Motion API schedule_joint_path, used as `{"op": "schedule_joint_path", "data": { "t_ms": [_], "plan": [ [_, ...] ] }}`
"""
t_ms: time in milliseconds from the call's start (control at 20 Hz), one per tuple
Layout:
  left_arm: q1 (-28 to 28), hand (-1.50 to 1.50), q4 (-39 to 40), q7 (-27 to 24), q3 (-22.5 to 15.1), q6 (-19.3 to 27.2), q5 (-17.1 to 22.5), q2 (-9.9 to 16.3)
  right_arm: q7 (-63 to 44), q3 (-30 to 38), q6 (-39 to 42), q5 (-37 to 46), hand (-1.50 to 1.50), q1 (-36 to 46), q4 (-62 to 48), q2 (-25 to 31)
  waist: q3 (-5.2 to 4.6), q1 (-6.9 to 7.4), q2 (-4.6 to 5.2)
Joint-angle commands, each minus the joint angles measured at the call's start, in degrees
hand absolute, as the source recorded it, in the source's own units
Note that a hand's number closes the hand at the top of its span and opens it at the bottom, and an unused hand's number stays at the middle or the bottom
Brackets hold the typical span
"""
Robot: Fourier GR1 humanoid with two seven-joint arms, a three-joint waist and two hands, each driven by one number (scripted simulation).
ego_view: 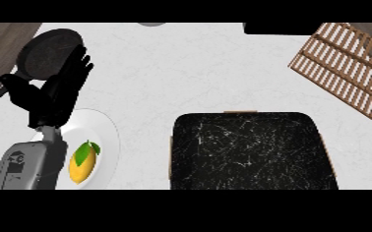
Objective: Pick the squash from the tray and place it in the tiered shelf
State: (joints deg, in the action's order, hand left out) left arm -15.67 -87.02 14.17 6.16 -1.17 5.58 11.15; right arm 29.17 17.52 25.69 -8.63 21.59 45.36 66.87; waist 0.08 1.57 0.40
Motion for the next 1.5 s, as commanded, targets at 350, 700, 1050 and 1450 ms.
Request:
{"op": "schedule_joint_path", "data": {
  "t_ms": [350, 700, 1050, 1450],
  "plan": [
    [0.4, 0.0, 0.6, -1.0, 0.2, -0.9, -0.1, 0.1, 6.5, 0.2, -9.0, 7.6, -1.5, 13.0, -20.9, -3.6, 0.12, 0.72, 0.36],
    [-2.2, 0.0, 0.5, 1.4, -0.8, 0.2, -0.6, -0.8, 7.3, 2.8, -6.7, 6.4, -1.5, 21.5, -27.5, -2.6, 0.14, 0.77, 0.43],
    [-2.1, 0.0, 0.6, 0.7, -0.6, 1.5, -1.4, -1.5, 4.7, 1.0, 11.7, 7.7, -1.5, 19.8, -32.7, 4.1, 0.28, 0.65, 0.51],
    [-0.5, 0.0, 0.8, -0.6, 0.7, -0.3, -0.3, 0.0, 4.7, 3.8, 20.3, 5.3, -1.5, 18.5, -34.7, 11.7, 0.58, -0.25, 0.57]
  ]
}}
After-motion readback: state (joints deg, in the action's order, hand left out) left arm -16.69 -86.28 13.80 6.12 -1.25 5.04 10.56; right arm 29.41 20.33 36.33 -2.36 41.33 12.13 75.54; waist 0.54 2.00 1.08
